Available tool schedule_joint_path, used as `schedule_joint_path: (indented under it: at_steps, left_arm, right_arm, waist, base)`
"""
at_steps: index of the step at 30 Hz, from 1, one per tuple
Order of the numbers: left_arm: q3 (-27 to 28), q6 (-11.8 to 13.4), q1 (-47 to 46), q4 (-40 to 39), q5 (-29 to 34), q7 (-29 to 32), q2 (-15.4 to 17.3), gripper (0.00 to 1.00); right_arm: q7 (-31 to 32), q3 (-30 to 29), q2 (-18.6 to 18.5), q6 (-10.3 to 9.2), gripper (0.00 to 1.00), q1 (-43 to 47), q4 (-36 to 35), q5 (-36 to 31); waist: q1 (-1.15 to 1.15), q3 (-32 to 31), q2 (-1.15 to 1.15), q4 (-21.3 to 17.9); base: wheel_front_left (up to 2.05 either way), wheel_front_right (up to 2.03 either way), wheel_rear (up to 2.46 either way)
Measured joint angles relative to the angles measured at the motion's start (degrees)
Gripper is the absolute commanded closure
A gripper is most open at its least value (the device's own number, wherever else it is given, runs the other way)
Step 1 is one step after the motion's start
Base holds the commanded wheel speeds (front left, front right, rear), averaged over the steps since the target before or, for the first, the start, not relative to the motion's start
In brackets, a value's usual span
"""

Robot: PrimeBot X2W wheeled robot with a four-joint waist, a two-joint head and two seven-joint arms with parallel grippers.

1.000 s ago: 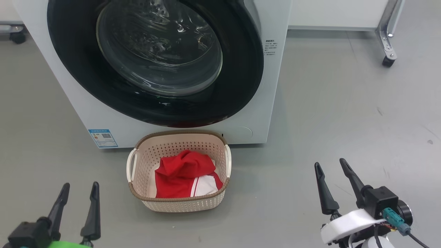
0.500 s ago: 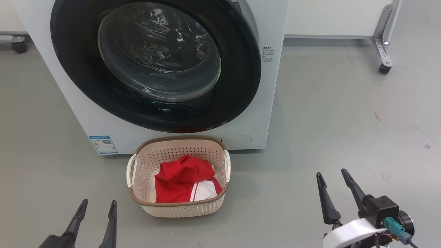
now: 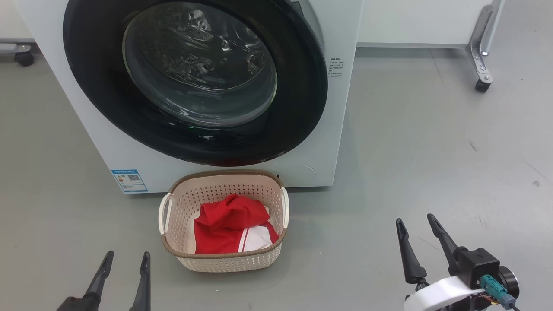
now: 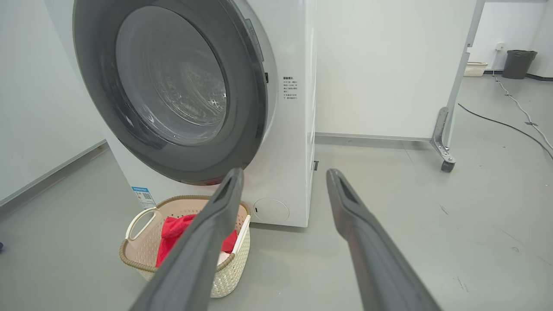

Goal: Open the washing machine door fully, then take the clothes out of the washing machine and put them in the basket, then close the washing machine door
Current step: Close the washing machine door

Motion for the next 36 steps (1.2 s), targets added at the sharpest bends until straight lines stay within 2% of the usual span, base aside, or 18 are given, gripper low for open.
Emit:
schedule_joint_path:
  at_steps: [10,11,13,18,27,36]
  left_arm:
    - [-0.2,0.5,0.0,0.0,0.2,-0.3,-0.4,0.00]
    - [-0.3,0.5,0.0,0.0,0.3,-0.3,-0.4,0.00]
    - [-0.3,0.5,0.0,0.0,0.6,-0.3,-0.5,0.00]
    - [-1.0,0.6,0.0,-0.1,1.6,-0.3,-0.6,0.00]
    - [-1.3,0.7,-0.1,-0.3,2.0,-0.3,-0.7,0.00]
    - [-1.3,1.2,-0.2,-1.5,2.0,-0.4,-1.5,0.00]
  right_arm:
    - [0.0,0.0,0.1,0.03,0.00,0.0,-0.3,-0.1]
    - [0.0,0.0,0.2,0.05,0.11,0.0,-0.3,-0.1]
    - [0.0,-0.1,0.2,0.07,1.00,0.0,-0.3,-0.1]
    - [0.0,-0.5,0.3,0.10,1.00,0.0,-0.4,-0.1]
    - [0.0,-0.2,-0.3,1.59,1.00,-0.5,-0.4,-0.4]
    - [0.0,1.6,-1.3,3.32,1.00,-7.1,0.9,-0.5]
  waist:
    - [0.00,0.0,0.00,-0.1]
    - [0.00,0.0,0.00,0.0]
    - [0.00,0.0,0.00,0.0]
    - [0.00,0.1,0.00,0.4]
    - [0.00,0.6,0.00,2.7]
    - [0.00,2.1,0.00,6.3]
  base:
    - [0.00,0.00,0.00]
    - [0.00,0.00,0.00]
    - [0.00,0.00,0.00]
    - [0.00,0.00,0.00]
    - [0.00,0.00,0.00]
    - [0.00,0.00,0.00]
